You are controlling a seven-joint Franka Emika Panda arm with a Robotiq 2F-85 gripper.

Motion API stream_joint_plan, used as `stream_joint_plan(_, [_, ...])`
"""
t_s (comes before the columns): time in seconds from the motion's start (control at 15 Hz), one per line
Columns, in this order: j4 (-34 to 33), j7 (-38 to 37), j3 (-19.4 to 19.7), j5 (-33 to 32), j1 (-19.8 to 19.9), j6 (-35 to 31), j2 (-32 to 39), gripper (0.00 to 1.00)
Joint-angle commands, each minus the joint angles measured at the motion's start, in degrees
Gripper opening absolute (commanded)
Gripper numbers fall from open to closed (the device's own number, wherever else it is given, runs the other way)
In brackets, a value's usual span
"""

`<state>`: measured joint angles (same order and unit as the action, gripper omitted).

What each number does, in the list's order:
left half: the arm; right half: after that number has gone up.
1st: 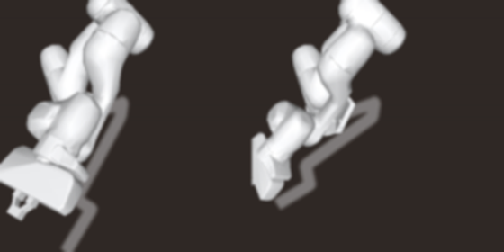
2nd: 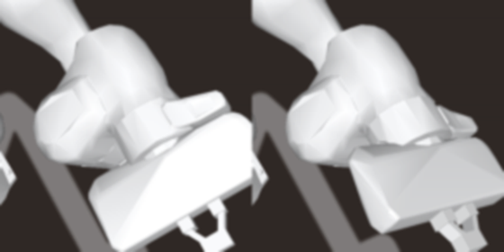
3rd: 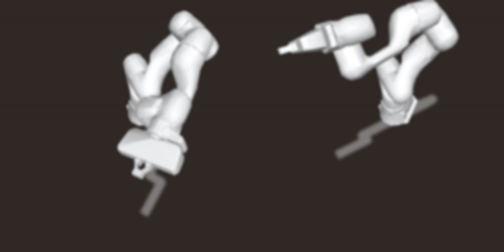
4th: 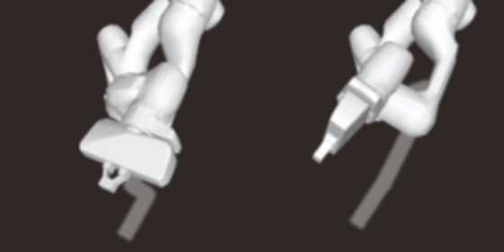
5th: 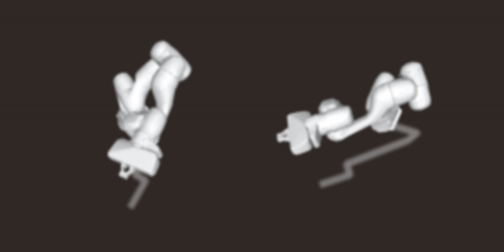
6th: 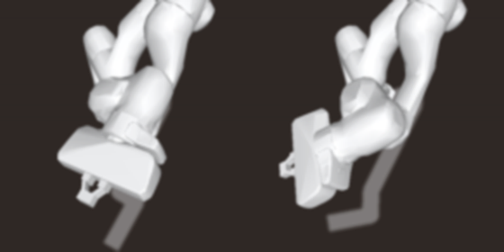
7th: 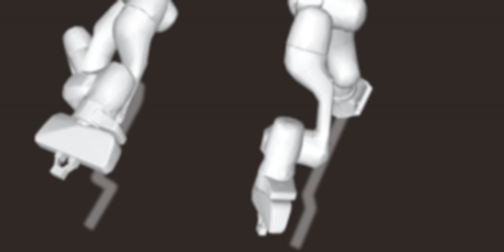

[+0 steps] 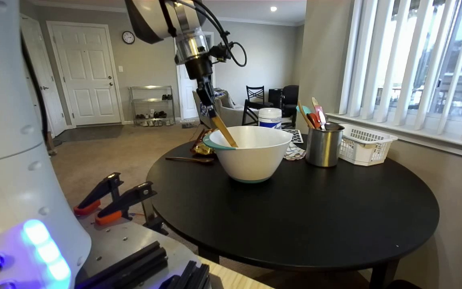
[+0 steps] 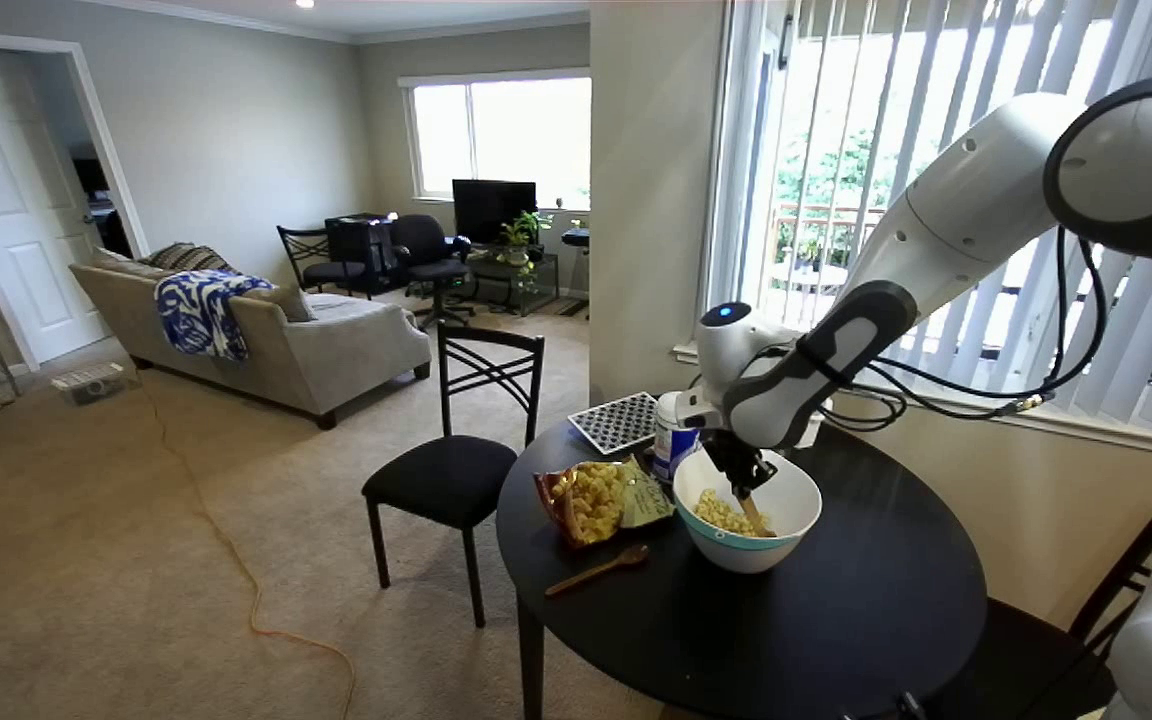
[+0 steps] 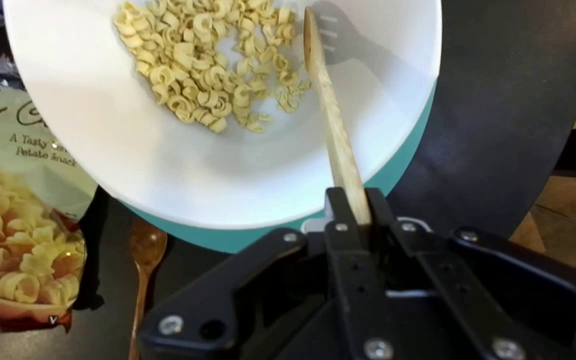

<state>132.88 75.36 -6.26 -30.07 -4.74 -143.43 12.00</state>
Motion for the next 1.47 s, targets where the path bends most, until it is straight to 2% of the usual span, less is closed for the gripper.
stream_joint_plan(0.0, [-0.2,10.0,-2.4,9.0,1.6,-1.0,-0.8,0.03])
stream_joint_plan(0.27, [-2.9,15.3,-3.8,18.1,1.5,-1.8,-0.3,0.03])
stream_joint_plan(0.53, [-5.8,14.5,-3.6,20.4,1.0,-1.6,0.5,0.03])
stream_joint_plan(0.93, [-12.5,7.8,-0.8,15.3,-0.1,-3.3,2.7,0.03])
stream_joint_plan(1.07, [-16.3,2.8,1.3,10.3,-1.1,-2.9,3.4,0.03])
stream_joint_plan(1.2, [-19.9,-2.2,3.0,5.1,-1.8,-0.7,3.7,0.03])
stream_joint_plan(1.4, [-23.1,-5.6,3.3,3.7,-1.3,5.1,4.3,0.03])
